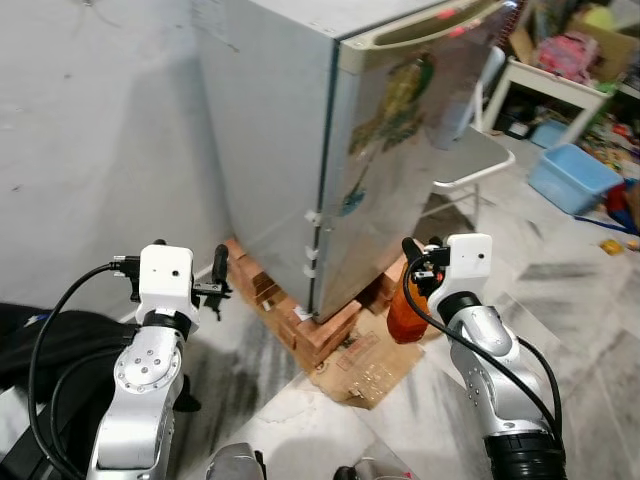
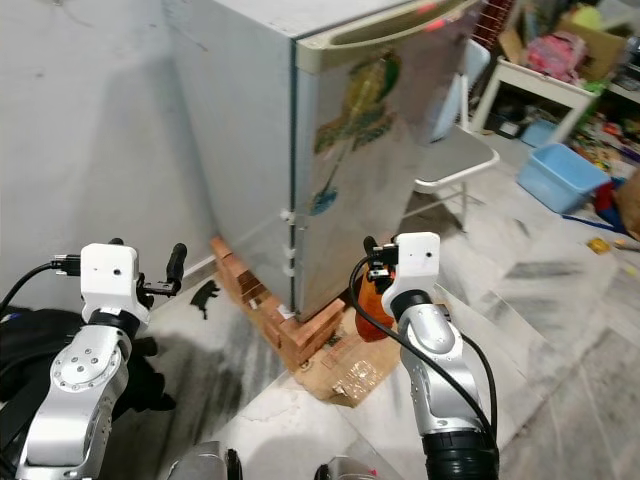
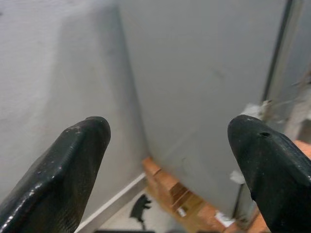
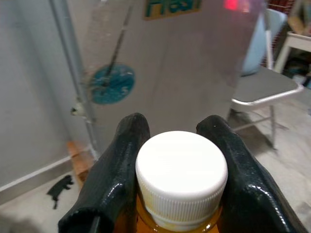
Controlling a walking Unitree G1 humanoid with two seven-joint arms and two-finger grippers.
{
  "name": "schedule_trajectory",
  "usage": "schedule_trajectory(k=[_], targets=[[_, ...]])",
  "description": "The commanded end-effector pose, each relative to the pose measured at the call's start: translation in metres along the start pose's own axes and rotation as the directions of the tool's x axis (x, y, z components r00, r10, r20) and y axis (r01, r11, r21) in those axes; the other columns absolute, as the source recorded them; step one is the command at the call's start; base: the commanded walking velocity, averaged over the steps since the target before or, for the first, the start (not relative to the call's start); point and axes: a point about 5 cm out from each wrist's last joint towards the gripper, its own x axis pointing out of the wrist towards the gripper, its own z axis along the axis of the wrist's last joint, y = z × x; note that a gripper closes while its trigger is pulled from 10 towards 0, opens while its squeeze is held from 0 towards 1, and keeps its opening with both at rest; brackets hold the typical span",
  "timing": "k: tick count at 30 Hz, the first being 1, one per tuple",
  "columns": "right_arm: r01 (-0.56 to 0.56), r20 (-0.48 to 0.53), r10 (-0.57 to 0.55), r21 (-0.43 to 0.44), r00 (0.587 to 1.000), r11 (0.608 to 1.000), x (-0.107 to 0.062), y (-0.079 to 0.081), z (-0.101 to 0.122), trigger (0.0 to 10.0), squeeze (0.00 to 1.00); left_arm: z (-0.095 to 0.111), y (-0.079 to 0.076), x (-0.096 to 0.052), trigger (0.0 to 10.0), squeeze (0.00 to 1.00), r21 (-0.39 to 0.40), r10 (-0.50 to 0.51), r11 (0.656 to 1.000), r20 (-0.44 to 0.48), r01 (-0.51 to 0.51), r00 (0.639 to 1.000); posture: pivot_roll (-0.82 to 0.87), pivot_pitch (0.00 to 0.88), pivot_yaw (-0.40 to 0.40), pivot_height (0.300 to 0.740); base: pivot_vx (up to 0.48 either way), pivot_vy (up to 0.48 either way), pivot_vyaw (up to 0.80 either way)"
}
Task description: Restocking fridge
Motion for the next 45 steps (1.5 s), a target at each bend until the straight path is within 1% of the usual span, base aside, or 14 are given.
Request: schedule_trajectory(k=[1, 10, 18, 21, 23, 30, 32, 34, 41, 43, 45], targets=[[-0.002, 0.034, 0.002, -0.005, 0.999, 1.0, 0.002, -0.001, 0.01, 10.0, 0.0, 0.002, 0.001, 0.002, 10.0, 0.0, -0.01, 0.008, 1.0, 0.0, -0.008, 1.0, 0.08, 0.0, -0.072, 0.74, 0.0, 0.446, -0.8], [0.0, 0.029, 0.001, -0.012, 1.0, 1.0, 0.003, -0.003, 0.009, 10.0, 0.0, 0.001, 0.0, 0.002, 10.0, 0.0, -0.012, 0.011, 1.0, -0.002, -0.011, 1.0, 0.08, 0.0, -0.075, 0.74, 0.0, 0.365, -0.67], [0.002, 0.034, -0.001, -0.017, 0.999, 1.0, 0.003, -0.003, 0.009, 10.0, 0.0, 0.003, 0.001, 0.003, 10.0, 0.0, 0.003, 0.019, 1.0, 0.01, -0.019, 1.0, 0.08, 0.0, -0.075, 0.74, 0.0, 0.063, 0.0], [0.006, 0.036, -0.005, -0.017, 0.999, 1.0, 0.003, -0.003, 0.009, 10.0, 0.0, 0.006, -0.001, 0.003, 10.0, 0.0, 0.022, 0.016, 1.0, 0.034, -0.017, 0.999, 0.08, 0.0, -0.076, 0.74, 0.0, 0.0, 0.0], [0.009, 0.036, -0.009, -0.018, 0.999, 1.0, 0.003, -0.004, 0.009, 10.0, 0.0, 0.009, -0.004, 0.002, 10.0, 0.0, -0.004, -0.033, 0.999, 0.049, 0.034, 0.998, 0.08, 0.0, -0.077, 0.74, 0.0, 0.0, 0.0], [0.031, 0.03, -0.03, -0.016, 0.999, 0.999, 0.005, -0.007, 0.008, 10.0, 0.0, 0.012, -0.006, 0.0, 10.0, 0.0, 0.003, -0.053, 0.999, 0.073, 0.053, 0.996, 0.08, 0.0, -0.076, 0.74, 0.0, 0.0, 0.0], [0.032, 0.033, -0.032, -0.014, 0.999, 0.999, 0.005, -0.007, 0.009, 10.0, 0.0, 0.015, -0.007, 0.0, 10.0, 0.0, -0.007, -0.07, 0.997, 0.087, 0.071, 0.994, 0.08, 0.0, -0.075, 0.74, 0.351, 0.0, 0.0], [0.031, 0.039, -0.03, -0.017, 0.999, 0.999, 0.005, -0.007, 0.009, 10.0, 0.0, 0.016, -0.007, 0.0, 10.0, 0.0, 0.002, -0.075, 0.997, 0.093, 0.075, 0.993, 0.08, 0.0, -0.075, 0.74, 0.446, 0.0, 0.0], [0.026, 0.05, -0.025, -0.016, 0.998, 1.0, 0.004, -0.006, 0.011, 10.0, 0.0, 0.016, -0.008, 0.0, 10.0, 0.0, -0.003, -0.09, 0.996, 0.098, 0.09, 0.991, 0.08, 0.0, -0.073, 0.74, 0.477, 0.0, 0.0], [0.032, 0.062, -0.031, -0.006, 0.998, 0.999, 0.004, -0.007, 0.013, 10.0, 0.0, 0.017, -0.01, -0.001, 10.0, 0.0, 0.009, -0.102, 0.995, 0.103, 0.101, 0.99, 0.08, 0.0, -0.073, 0.74, 0.48, 0.0, 0.0], [0.036, 0.067, -0.034, -0.016, 0.997, 0.999, 0.004, -0.008, 0.014, 10.0, 0.0, 0.018, -0.01, -0.001, 10.0, 0.0, 0.008, -0.101, 0.995, 0.105, 0.101, 0.989, 0.08, 0.0, -0.07, 0.74, 0.48, 0.0, 0.0]])
